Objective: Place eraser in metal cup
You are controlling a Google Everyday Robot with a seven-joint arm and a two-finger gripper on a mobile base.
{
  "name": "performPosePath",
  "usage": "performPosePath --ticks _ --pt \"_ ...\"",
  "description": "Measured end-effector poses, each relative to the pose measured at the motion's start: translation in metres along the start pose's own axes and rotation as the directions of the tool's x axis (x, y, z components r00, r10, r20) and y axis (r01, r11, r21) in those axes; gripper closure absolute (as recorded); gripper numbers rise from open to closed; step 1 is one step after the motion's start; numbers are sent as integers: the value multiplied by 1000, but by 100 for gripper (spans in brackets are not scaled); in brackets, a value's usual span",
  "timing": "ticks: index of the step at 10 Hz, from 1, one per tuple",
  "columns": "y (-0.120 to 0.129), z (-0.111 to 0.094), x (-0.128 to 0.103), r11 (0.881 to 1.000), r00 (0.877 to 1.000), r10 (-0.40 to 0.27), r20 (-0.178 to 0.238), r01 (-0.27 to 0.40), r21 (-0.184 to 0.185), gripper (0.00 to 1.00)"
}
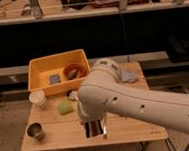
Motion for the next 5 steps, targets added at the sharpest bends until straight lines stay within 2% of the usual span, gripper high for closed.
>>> performPosePath --ticks 3,4,5 --pt "1 0 0 1000 1000 4 1 -4 3 100" --pt "-1 -1 2 1000 1000 -9 -2 9 14 100" --pt "-5 -6 14 999 999 -36 -11 37 26 100"
